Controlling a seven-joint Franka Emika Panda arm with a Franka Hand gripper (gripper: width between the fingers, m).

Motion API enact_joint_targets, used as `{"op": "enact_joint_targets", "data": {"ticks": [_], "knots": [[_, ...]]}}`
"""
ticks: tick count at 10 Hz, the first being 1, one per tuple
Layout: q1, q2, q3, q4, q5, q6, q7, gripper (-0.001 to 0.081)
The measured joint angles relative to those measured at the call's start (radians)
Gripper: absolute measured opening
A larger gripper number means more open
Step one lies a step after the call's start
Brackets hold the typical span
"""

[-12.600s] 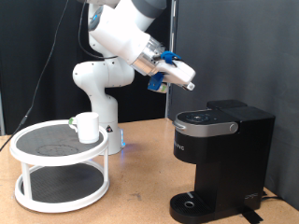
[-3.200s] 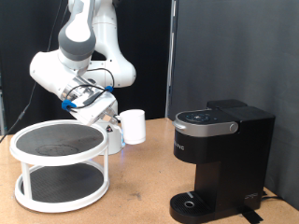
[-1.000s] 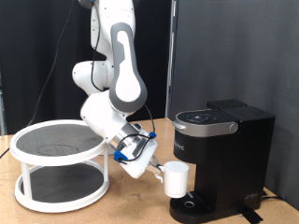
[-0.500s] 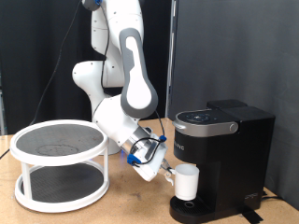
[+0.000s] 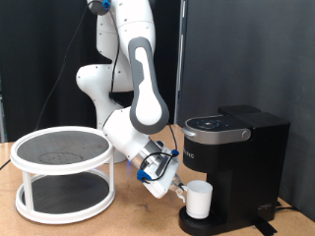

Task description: Make a cup of coffee with the keurig machine

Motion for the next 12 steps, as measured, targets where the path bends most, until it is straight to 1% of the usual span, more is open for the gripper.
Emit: {"op": "enact_joint_targets", "data": {"ticks": [1, 2, 4, 5, 7, 8, 10, 11, 12], "knots": [[0.0, 0.004, 0.0, 0.0, 0.002, 0.0, -0.004, 0.0051], [0.0, 0.007, -0.001, -0.001, 0.002, 0.0, -0.006, 0.0051], [-0.007, 0.007, -0.005, -0.014, -0.011, -0.009, -0.009, 0.0324], [-0.017, 0.004, -0.011, -0.028, -0.036, -0.018, -0.008, 0.0324], [-0.049, -0.018, -0.03, -0.068, -0.121, -0.065, 0.011, 0.0653], [-0.066, -0.04, -0.036, -0.092, -0.14, -0.094, 0.015, 0.0732], [-0.065, -0.035, -0.033, -0.091, -0.144, -0.08, 0.01, 0.0734], [-0.067, -0.039, -0.034, -0.094, -0.153, -0.087, 0.009, 0.0734], [-0.074, -0.052, -0.038, -0.104, -0.164, -0.12, 0.009, 0.0734]]}}
